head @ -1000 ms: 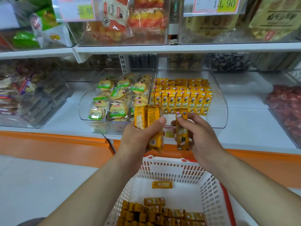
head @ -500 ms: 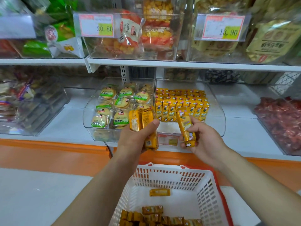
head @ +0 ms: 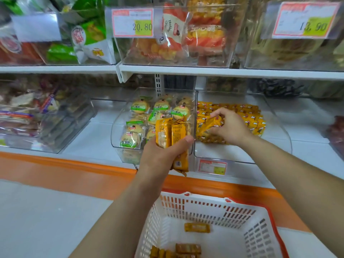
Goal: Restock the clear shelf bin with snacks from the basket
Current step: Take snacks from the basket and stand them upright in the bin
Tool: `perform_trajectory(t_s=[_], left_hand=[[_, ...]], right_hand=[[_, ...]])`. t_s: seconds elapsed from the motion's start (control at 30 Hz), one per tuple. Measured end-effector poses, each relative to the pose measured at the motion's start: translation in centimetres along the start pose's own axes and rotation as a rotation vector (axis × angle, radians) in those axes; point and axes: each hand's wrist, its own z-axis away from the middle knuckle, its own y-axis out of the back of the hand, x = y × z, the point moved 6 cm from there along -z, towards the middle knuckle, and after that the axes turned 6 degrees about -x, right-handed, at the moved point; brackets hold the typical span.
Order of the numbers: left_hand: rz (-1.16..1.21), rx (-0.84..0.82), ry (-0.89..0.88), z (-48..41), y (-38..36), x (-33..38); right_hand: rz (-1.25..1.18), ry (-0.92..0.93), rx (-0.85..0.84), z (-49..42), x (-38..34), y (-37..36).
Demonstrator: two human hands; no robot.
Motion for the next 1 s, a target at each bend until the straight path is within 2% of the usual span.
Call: perform_trajectory(t_s=[0.13,0.3,0.4,0.53,0.63,0.7,0.83,0.9,1.0], left_hand=[[-0.01,-0.008,0.004,-0.7,0.3,-0.6],[-0.014,-0.023,0.008,-1.6,0.4,-0.8],[-0.004,-0.012,0.012,-1.8,0.5,-0.9],[0.02,-0.004,0.028,-1.7,0.4,-1.0],[0.035,-0.007,0.035,-1.6,0.2,-1.1],[0.037,-0.023,0.041,-1.4,-0.2,-1.2],[0.053,-0.056,0.063,-1.1,-1.4,-1.6],[0.093,-0.074,0.104,-0.6,-2.4,-2.1],[0.169,-0.076,0.153,0.0,-3.8,-2.5]], right_hand=[[0.201,0.032,-0.01,-2.2,0.0,-2.3],[0.227,0.052,0.019,-3.3,0.7,-3.8],[0.307,0.072,-0.026,-3.6,0.7,-4.9],[0.293,0.013,-0.066,-3.1,0.9,-4.9],[0.404,0.002,0.042,-0.6,-0.3,-2.1],[0.265,0.041,0.094,2.2,-1.2,0.3],[-0.26,0.015,-0.147,8.9,-2.4,1.3],[-0.426,0.032,-0.246,11.7,-3.6,0.4],[-0.555,0.023,-0.286,13.4,-4.5,-0.8]])
